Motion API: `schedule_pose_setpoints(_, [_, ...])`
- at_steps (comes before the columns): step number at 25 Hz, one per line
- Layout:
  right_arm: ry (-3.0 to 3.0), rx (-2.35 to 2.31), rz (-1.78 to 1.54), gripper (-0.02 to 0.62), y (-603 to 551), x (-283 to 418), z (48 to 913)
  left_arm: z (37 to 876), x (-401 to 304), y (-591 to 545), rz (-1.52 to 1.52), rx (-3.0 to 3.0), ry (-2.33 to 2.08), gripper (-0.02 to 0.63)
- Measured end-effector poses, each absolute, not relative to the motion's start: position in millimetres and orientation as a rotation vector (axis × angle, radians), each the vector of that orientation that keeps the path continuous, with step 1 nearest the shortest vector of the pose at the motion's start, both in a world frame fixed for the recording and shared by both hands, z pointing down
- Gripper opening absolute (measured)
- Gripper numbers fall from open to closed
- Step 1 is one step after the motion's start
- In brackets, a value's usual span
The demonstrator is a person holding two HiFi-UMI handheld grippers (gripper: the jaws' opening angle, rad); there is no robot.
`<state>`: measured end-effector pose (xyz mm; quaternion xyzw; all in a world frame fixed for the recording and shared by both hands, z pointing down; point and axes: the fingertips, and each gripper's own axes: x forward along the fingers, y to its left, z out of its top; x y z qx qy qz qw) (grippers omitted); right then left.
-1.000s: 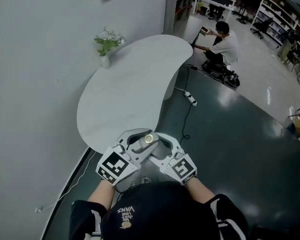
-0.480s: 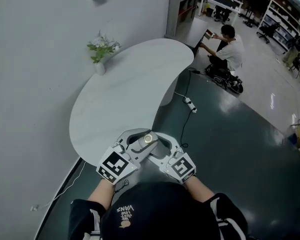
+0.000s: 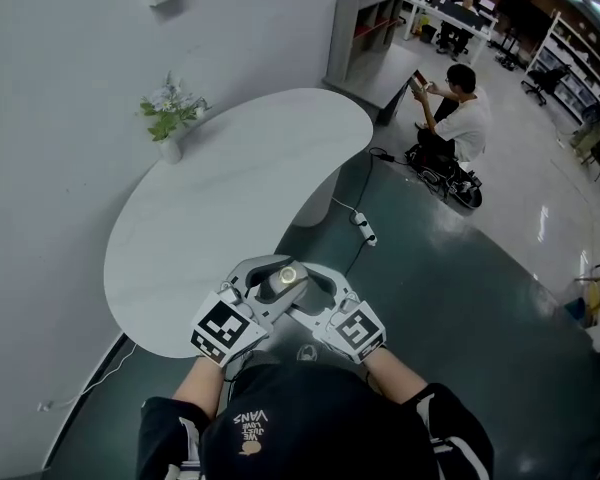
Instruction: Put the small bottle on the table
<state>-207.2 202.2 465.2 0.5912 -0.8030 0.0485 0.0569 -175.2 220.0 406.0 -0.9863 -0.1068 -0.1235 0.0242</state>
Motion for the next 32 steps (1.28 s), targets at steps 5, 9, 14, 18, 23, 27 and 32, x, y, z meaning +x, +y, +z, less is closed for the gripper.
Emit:
schedule_pose_setpoints(5, [-2.448,1.780,0.146,0.275,201.5,-166.8,465.9,407.9,-134.5,218.3,-0.390,-3.060,-0.308,0.160])
schedule_pose_setpoints(9, [-2.451,1.800,0.182,0.275,193.1,-141.3,472.4,415.1,-107.7,209.8,-0.417,-3.062,-0.320,0.160])
schedule_pose_setpoints(14, [-2.439,1.812,0.181,0.275,170.9,-108.6,479.4,421.6,-75.3,187.6,-0.424,-3.071,-0.351,0.160])
schedule_pose_setpoints(18, [-2.403,1.826,0.209,0.275,144.7,-80.5,481.0,424.6,-48.1,161.6,-0.420,-3.065,-0.370,0.160])
schedule_pose_setpoints(23, [-2.402,1.777,0.217,0.275,101.6,-55.2,487.6,425.2,-23.7,116.7,-0.404,-3.062,-0.344,0.160])
schedule_pose_setpoints(27, [-2.419,1.747,0.215,0.275,59.8,-44.1,488.5,426.5,-12.5,74.5,-0.395,-3.067,-0.310,0.160])
schedule_pose_setpoints(32, [-2.457,1.706,0.205,0.275,14.1,-37.5,491.8,430.5,-4.8,29.3,-0.388,-3.071,-0.237,0.160])
